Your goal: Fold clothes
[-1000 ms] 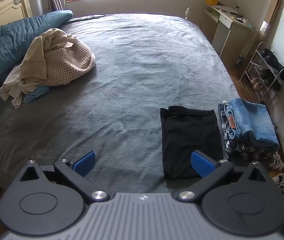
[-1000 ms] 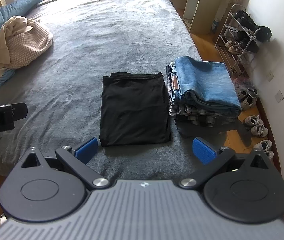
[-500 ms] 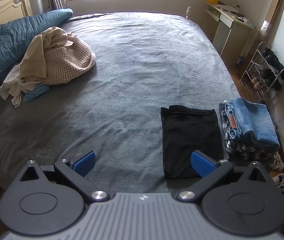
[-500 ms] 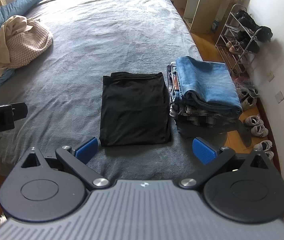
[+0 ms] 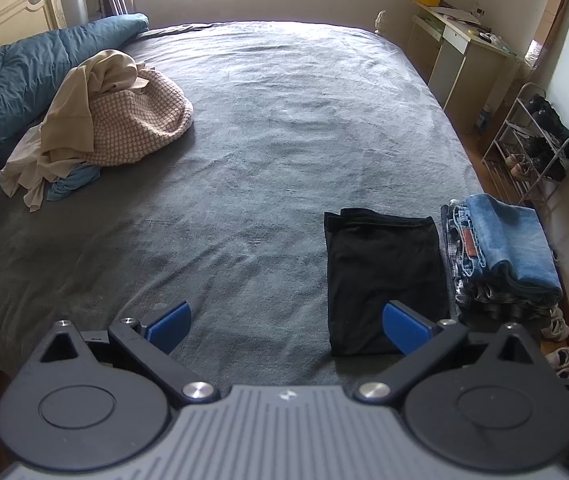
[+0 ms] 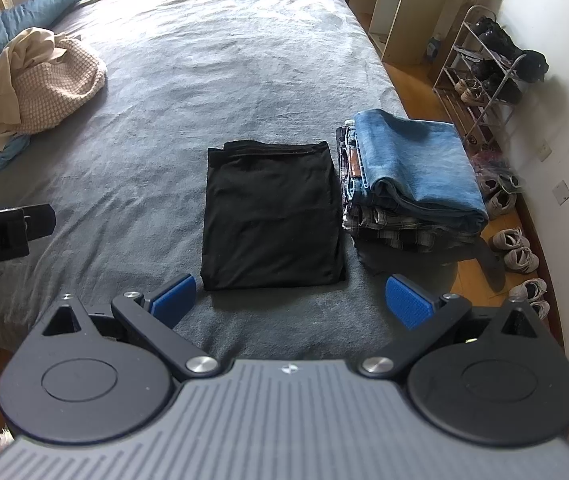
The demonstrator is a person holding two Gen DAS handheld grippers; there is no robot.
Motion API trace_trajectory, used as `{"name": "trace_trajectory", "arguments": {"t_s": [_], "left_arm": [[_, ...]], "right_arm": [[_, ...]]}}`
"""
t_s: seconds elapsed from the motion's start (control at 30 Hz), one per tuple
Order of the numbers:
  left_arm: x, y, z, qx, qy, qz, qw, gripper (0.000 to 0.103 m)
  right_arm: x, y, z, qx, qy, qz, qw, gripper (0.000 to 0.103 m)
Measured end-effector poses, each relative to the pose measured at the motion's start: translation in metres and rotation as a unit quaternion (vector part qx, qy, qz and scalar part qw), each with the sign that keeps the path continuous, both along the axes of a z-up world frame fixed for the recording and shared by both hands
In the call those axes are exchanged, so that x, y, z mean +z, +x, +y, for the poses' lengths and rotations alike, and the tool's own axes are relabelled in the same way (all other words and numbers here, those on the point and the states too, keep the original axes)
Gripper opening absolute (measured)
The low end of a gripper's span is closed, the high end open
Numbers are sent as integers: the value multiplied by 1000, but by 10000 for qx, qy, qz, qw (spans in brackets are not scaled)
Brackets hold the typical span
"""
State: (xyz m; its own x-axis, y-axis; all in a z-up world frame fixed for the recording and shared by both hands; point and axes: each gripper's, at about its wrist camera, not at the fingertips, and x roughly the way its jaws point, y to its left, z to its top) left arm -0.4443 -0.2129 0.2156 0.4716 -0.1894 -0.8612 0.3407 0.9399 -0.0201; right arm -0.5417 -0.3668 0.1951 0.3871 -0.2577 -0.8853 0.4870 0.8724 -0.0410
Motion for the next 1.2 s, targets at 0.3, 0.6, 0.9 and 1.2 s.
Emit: {"name": "trace_trajectory", "arguments": {"t_s": [0.3, 0.6, 0.9, 1.2], "left_arm": [[-2, 0, 1, -4, -6, 3, 10000, 102], [-2, 0, 0, 4, -10, 21, 10000, 102], [-2, 2, 1, 28, -24, 33, 10000, 102], [-3, 3, 0, 45, -20, 50, 10000, 102]], "right_arm": [[0, 1, 2, 7, -5, 6, 10000, 102], [0, 2, 1, -5, 2, 17, 10000, 102], [0, 4, 2, -4, 2, 26, 10000, 102], [-2, 6, 1, 3, 9, 37, 10000, 102]]}}
